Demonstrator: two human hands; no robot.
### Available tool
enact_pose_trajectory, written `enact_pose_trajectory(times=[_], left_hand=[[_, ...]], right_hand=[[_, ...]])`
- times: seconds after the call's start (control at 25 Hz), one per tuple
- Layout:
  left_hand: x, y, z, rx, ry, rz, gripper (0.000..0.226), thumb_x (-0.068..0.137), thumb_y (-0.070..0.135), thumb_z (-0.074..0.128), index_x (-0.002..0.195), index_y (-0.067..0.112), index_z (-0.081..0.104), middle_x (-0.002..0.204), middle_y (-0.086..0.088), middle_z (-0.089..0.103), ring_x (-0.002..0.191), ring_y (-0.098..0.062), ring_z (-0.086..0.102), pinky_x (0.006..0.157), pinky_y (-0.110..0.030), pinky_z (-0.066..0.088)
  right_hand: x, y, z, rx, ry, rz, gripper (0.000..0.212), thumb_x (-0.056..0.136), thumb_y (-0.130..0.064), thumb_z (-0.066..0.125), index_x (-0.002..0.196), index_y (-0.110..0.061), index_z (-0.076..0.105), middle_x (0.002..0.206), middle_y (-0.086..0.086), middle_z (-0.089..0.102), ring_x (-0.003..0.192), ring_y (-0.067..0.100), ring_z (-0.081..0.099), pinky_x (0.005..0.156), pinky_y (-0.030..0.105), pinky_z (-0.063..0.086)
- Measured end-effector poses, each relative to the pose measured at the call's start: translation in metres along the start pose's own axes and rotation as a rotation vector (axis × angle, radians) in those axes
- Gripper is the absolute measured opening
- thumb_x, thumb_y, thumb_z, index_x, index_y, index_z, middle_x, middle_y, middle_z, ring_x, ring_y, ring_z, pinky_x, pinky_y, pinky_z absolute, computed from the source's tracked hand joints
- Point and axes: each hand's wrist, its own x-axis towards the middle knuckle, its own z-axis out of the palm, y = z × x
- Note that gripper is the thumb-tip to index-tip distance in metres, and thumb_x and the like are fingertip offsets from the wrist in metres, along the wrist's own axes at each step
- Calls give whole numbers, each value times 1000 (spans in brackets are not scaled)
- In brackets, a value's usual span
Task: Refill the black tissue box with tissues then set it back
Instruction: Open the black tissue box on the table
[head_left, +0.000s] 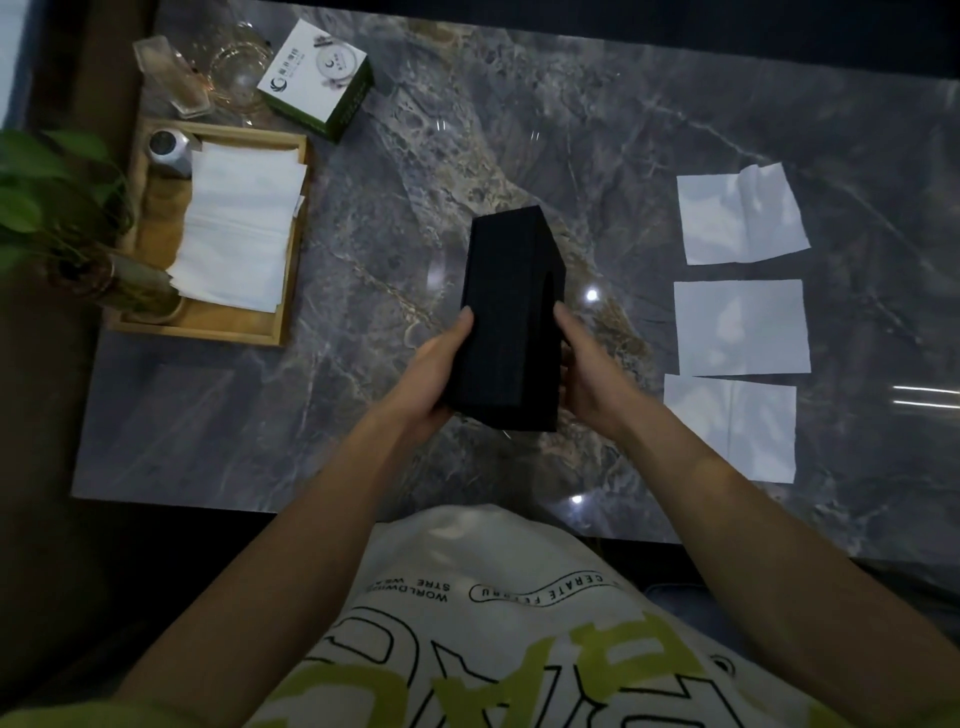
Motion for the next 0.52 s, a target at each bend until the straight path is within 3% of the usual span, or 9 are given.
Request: enact_pose_trajectory(times=[0.12, 0.24, 0.36, 0.44, 0.52], left_hand=[[-1, -8, -1, 47, 72, 48, 36, 91, 48, 59, 107, 20, 75, 118, -5, 71, 111, -20, 67, 86, -33, 56], [-5, -7, 1, 155, 91, 70, 32, 88, 50, 62, 105, 26, 75, 112, 1, 74, 103, -15, 70, 82, -32, 57], [-10, 2, 6, 230, 47, 108, 27, 89, 43, 63, 111, 29, 72, 110, 5, 73, 100, -11, 70, 72, -22, 55], [-11, 7, 5, 214, 65, 123, 34, 87, 36, 68, 119, 25, 67, 117, 3, 71, 107, -13, 67, 79, -25, 53], [-11, 9, 5, 196, 74, 106, 47, 85, 30, 72, 130, 26, 59, 126, 2, 66, 117, -15, 63, 92, -32, 50]], right_hand=[[-3, -6, 7, -187, 4, -51, 69, 69, -80, 57, 123, -38, 56, 114, -11, 69, 98, 5, 68, 81, 26, 54], [-3, -3, 14, -265, 32, -126, 79, 65, -67, 73, 132, -33, 47, 122, -11, 64, 106, 7, 63, 84, 26, 52], [-2, 2, 12, -192, 55, -141, 79, 70, -50, 80, 137, -27, 45, 123, -6, 63, 107, 12, 64, 83, 30, 54], [-2, 5, 9, -131, 53, -153, 70, 75, -41, 79, 136, -25, 48, 121, -4, 66, 101, 11, 68, 72, 24, 56], [-1, 6, 7, -88, 28, -147, 60, 79, -38, 76, 132, -22, 53, 118, -1, 69, 101, 15, 69, 72, 27, 57]])
